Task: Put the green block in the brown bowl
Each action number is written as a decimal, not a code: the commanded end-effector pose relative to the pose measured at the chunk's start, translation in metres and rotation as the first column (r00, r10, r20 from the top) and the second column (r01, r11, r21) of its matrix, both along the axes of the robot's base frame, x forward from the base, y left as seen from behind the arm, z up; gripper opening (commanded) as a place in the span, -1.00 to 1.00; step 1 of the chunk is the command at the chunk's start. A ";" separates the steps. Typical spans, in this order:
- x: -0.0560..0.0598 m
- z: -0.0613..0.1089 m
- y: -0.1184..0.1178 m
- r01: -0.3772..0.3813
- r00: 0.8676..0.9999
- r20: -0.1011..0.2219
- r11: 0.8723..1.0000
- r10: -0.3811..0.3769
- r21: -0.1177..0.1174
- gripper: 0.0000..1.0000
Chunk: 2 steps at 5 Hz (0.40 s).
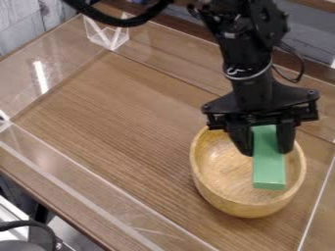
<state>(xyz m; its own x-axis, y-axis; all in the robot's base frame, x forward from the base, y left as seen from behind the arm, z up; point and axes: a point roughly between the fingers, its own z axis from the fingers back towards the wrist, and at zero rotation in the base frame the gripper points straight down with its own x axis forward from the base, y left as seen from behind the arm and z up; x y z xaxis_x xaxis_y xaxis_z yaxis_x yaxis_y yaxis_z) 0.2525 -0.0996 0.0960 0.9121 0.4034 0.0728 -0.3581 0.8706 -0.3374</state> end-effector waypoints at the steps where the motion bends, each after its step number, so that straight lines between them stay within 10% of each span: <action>1: 0.005 0.008 0.001 -0.010 1.000 0.024 1.000 0.010 -0.012 -1.00; 2: 0.005 0.008 0.002 -0.011 1.000 0.019 1.000 0.011 -0.015 -1.00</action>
